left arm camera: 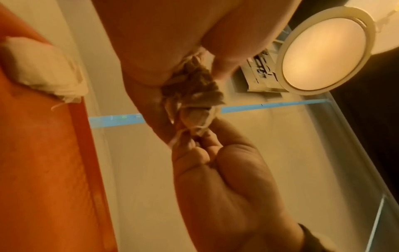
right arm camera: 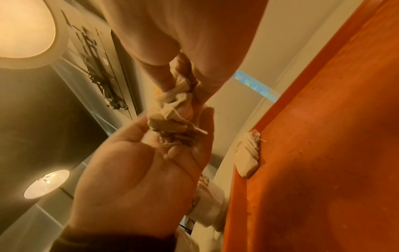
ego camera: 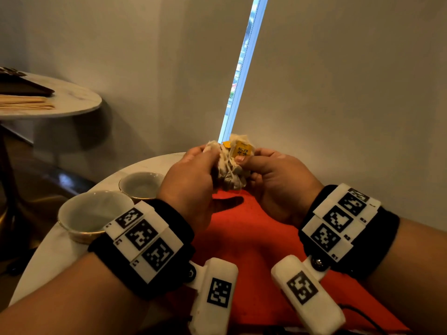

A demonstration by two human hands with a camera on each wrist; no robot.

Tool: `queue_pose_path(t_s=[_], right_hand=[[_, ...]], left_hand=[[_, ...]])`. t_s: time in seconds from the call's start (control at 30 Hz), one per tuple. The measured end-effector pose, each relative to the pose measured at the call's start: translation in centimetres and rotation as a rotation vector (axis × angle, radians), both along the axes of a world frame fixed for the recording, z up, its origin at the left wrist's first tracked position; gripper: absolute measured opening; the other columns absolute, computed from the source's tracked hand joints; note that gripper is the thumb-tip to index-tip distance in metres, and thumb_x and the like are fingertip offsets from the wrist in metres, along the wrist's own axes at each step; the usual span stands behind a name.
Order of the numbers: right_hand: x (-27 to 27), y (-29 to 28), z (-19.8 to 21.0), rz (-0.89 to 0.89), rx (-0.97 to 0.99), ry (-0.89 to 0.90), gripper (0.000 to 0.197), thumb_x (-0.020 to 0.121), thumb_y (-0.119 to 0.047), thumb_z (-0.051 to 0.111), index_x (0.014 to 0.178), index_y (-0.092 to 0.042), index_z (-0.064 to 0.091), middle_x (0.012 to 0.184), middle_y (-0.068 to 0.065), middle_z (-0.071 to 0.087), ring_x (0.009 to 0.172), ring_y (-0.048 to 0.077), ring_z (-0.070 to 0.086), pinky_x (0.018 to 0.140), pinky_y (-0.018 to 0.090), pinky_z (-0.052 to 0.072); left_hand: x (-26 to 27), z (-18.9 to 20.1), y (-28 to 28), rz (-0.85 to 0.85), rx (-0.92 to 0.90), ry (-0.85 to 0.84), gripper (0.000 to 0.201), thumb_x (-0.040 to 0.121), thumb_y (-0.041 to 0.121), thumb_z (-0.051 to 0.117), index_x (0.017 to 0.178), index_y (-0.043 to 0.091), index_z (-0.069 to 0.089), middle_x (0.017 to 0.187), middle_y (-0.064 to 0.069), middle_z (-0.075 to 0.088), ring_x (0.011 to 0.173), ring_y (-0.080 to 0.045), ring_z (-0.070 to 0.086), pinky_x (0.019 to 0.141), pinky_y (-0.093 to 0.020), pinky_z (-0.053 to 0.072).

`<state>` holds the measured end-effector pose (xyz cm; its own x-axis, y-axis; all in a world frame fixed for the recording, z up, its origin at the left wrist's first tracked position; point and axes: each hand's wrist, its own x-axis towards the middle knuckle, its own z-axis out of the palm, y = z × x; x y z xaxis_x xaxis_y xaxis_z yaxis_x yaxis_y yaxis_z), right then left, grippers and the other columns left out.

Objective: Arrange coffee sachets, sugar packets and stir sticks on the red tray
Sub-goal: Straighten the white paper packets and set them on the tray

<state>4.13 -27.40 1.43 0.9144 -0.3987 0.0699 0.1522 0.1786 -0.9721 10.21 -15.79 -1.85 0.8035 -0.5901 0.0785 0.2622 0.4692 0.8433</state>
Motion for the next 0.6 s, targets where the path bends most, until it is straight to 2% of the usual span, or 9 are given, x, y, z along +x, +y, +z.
queue_pose_path(t_s=[0.1,0.17,0.23,0.33,0.37,0.47,0.5,0.6], right_hand=[[0.1,0.23,-0.44,0.019,-0.062,0.018,0.014,0.091,0.008,0.057,0.1,0.002,0.065,0.081,0.016,0.071,0.066,0.022,0.071,0.056,0.026,0.056],[0.17,0.32,-0.52,0.014,-0.117,0.029,0.014,0.09,0.01,0.058,0.097,0.001,0.066,0.081,0.015,0.07,0.068,0.021,0.07,0.059,0.026,0.057],[0.11,0.51,-0.3,0.008,-0.238,0.048,0.016,0.087,0.008,0.062,0.101,0.004,0.069,0.085,0.014,0.072,0.071,0.019,0.069,0.062,0.026,0.056],[0.05,0.39,0.11,-0.036,-0.346,0.058,0.02,0.086,0.005,0.066,0.105,0.003,0.069,0.077,0.006,0.069,0.056,0.003,0.064,0.05,0.015,0.046],[0.11,0.31,0.2,-0.036,-0.342,0.059,0.02,0.086,0.004,0.067,0.106,0.001,0.068,0.074,0.004,0.068,0.054,0.002,0.063,0.049,0.015,0.046],[0.37,0.17,0.23,0.012,-0.303,0.056,0.018,0.085,-0.001,0.069,0.102,-0.005,0.064,0.075,0.005,0.068,0.062,0.011,0.065,0.058,0.028,0.048],[0.42,0.11,0.25,0.024,-0.287,0.052,0.018,0.086,0.0,0.068,0.102,-0.005,0.062,0.075,0.005,0.067,0.063,0.013,0.065,0.058,0.03,0.049],[0.44,-0.08,0.43,0.028,-0.273,0.044,0.015,0.087,0.005,0.065,0.097,-0.006,0.061,0.075,0.006,0.066,0.062,0.013,0.064,0.052,0.024,0.051]], left_hand=[[-0.15,0.0,0.47,-0.114,0.004,-0.037,0.04,0.088,0.036,0.066,0.124,0.019,0.065,0.102,-0.014,0.07,0.081,-0.024,0.069,0.066,-0.04,0.057],[-0.17,-0.09,0.41,-0.098,0.0,-0.061,0.036,0.087,0.029,0.068,0.121,0.017,0.066,0.097,-0.013,0.07,0.08,-0.025,0.069,0.064,-0.035,0.056],[-0.06,-0.24,0.24,-0.09,-0.027,-0.032,0.029,0.091,0.02,0.063,0.119,0.013,0.067,0.091,-0.012,0.069,0.077,-0.022,0.069,0.062,-0.033,0.056],[0.27,-0.22,0.18,-0.111,-0.061,0.024,0.027,0.093,0.017,0.059,0.118,0.011,0.067,0.081,-0.008,0.062,0.067,-0.015,0.062,0.061,-0.029,0.057],[0.37,-0.17,0.2,-0.12,-0.068,0.029,0.029,0.093,0.018,0.059,0.12,0.009,0.067,0.08,-0.007,0.06,0.065,-0.014,0.061,0.06,-0.028,0.056],[0.47,0.04,0.34,-0.117,-0.082,0.022,0.033,0.094,0.022,0.059,0.123,0.008,0.066,0.077,-0.007,0.064,0.059,-0.013,0.062,0.054,-0.024,0.054],[0.46,0.14,0.41,-0.117,-0.086,0.02,0.034,0.094,0.023,0.058,0.123,0.007,0.067,0.076,-0.007,0.064,0.057,-0.013,0.062,0.052,-0.023,0.053],[0.53,0.37,0.58,-0.121,-0.1,0.027,0.036,0.095,0.027,0.058,0.122,0.005,0.067,0.076,-0.008,0.063,0.055,-0.013,0.059,0.051,-0.022,0.053]])
